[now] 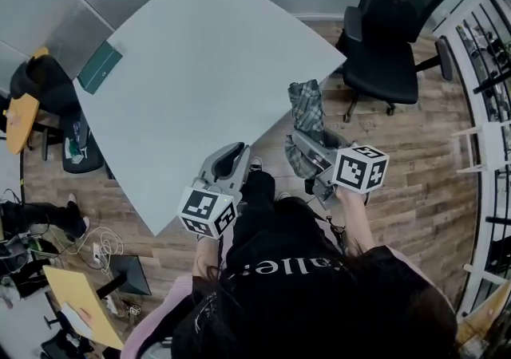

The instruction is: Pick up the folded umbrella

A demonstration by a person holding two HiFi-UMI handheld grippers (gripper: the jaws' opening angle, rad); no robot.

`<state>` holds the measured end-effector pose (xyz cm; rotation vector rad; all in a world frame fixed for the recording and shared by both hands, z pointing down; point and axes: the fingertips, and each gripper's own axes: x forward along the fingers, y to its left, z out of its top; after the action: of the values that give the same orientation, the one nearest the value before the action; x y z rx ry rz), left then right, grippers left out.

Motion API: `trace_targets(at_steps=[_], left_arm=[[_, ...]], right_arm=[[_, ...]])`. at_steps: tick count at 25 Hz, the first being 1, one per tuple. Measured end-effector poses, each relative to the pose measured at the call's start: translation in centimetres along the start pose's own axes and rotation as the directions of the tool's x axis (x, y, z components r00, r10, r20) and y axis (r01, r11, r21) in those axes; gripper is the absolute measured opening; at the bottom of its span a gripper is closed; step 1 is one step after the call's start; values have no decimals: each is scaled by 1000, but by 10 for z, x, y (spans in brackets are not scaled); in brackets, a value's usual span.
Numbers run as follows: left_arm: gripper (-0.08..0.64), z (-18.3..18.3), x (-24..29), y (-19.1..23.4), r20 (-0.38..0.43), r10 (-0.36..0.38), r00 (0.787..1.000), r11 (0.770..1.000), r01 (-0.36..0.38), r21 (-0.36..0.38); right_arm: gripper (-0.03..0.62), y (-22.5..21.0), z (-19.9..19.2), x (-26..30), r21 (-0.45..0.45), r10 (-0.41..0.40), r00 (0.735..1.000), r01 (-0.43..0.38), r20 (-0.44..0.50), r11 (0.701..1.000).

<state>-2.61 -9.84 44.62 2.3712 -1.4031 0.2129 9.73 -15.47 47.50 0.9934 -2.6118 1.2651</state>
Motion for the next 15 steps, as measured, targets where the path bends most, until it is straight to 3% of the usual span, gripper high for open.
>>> trace_targets(at_steps=[6, 15], left_arm=[[57, -17, -1, -22, -26, -19, 999, 1000, 19, 1], [57, -11, -9, -29, -27, -29, 999, 999, 30, 13]], right_arm=[[236, 6, -11, -22, 8, 26, 999, -27, 23, 1000], [236, 24, -18, -34, 25, 50, 998, -51, 22, 998]])
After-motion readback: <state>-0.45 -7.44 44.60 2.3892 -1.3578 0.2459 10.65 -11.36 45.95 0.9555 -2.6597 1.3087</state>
